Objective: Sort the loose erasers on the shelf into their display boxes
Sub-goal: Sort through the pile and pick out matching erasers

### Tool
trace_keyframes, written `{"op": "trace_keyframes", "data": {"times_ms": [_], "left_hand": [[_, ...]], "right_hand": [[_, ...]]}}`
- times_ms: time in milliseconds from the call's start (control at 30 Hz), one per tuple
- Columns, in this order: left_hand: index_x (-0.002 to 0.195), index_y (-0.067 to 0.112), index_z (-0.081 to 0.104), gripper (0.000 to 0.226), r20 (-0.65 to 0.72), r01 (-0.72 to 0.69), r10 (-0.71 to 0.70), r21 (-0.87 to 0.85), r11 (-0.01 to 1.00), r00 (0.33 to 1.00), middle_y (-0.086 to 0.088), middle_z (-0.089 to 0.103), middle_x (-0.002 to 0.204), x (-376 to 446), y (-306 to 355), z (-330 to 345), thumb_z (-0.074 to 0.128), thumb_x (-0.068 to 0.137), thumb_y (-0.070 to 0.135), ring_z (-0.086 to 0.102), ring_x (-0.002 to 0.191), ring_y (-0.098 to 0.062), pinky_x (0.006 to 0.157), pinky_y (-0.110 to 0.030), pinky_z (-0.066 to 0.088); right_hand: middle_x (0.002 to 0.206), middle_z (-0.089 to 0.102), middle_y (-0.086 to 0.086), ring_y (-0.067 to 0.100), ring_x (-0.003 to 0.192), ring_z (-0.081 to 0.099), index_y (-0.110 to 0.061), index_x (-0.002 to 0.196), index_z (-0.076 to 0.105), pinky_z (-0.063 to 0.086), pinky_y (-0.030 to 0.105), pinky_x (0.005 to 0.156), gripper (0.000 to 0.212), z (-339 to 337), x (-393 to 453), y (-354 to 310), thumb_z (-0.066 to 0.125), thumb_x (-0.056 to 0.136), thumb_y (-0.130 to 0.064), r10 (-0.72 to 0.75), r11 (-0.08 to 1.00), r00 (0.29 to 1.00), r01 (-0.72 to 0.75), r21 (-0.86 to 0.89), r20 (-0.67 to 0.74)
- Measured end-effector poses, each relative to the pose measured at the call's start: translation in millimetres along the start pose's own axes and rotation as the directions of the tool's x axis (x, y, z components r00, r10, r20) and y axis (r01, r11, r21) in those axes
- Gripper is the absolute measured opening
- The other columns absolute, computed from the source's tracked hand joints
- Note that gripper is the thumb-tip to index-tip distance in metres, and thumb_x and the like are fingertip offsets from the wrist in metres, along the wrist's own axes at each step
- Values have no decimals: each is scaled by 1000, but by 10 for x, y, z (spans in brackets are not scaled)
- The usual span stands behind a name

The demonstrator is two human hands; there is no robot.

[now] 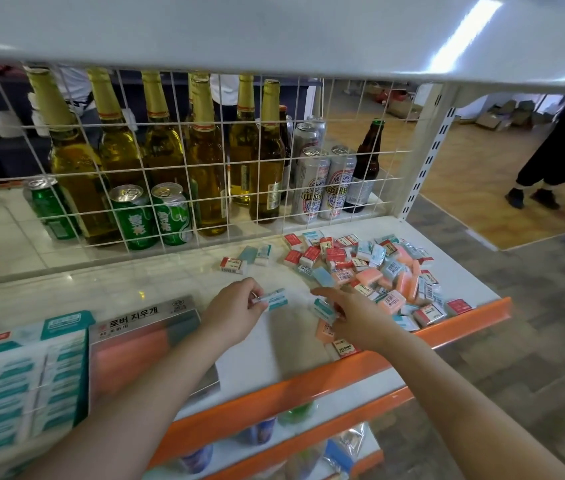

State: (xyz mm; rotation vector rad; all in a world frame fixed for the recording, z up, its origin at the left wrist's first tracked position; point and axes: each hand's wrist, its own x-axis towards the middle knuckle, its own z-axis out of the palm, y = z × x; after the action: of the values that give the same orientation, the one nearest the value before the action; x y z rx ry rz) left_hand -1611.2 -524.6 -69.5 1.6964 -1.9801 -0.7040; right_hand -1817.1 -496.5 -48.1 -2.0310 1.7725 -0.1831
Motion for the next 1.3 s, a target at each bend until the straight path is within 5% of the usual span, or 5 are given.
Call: {"op": "trace_keyframes", "data": {"times_ms": [367,533,867,1033,1300], "left_hand": [[93,20,57,2,-33,28,-36,-219,975,999,6,57,89,-151,6,-132,56,91,19,54,79,-10,56,-16,42],[95,17,60,8,-14,51,-59,-337,940,998,0,60,94,-185,25,-152,56,91,12,59,86,-17,71,-27,51],[98,13,65,18,-46,99,-165,-632,769,985,0,65,87,-354,97,-227,57,88,1,62,74,-15,66,-30,52],[93,18,64,20,-74,87,-163,-594,800,984,3,63,83,-424,41,-204,56,89,0,62,74,-13,64,-22,53],[97,12,64,16,-156,43,-152,-546,837,976,0,63,81,-514,8,-165,55,90,0,62,73,-17,55,-6,47]], "right_hand": [[71,50,-10,12,66,50,-29,74,45,39,12,55,33,-111,47,-137,65,80,-3,46,931,937,85,354,-346],[91,57,6,18,72,60,-17,111,59,47,11,49,31,-181,8,-181,55,87,2,82,814,934,139,564,-349],[104,58,37,26,80,58,-16,86,65,53,41,81,24,-58,-116,-195,61,82,8,172,517,954,124,847,-245],[93,64,24,21,78,61,-2,99,64,55,18,68,21,16,-151,-204,52,87,10,171,526,958,109,844,-230],[98,63,31,24,82,62,-14,90,64,56,19,69,24,58,-221,-208,54,87,7,135,590,965,106,800,-227]]}}
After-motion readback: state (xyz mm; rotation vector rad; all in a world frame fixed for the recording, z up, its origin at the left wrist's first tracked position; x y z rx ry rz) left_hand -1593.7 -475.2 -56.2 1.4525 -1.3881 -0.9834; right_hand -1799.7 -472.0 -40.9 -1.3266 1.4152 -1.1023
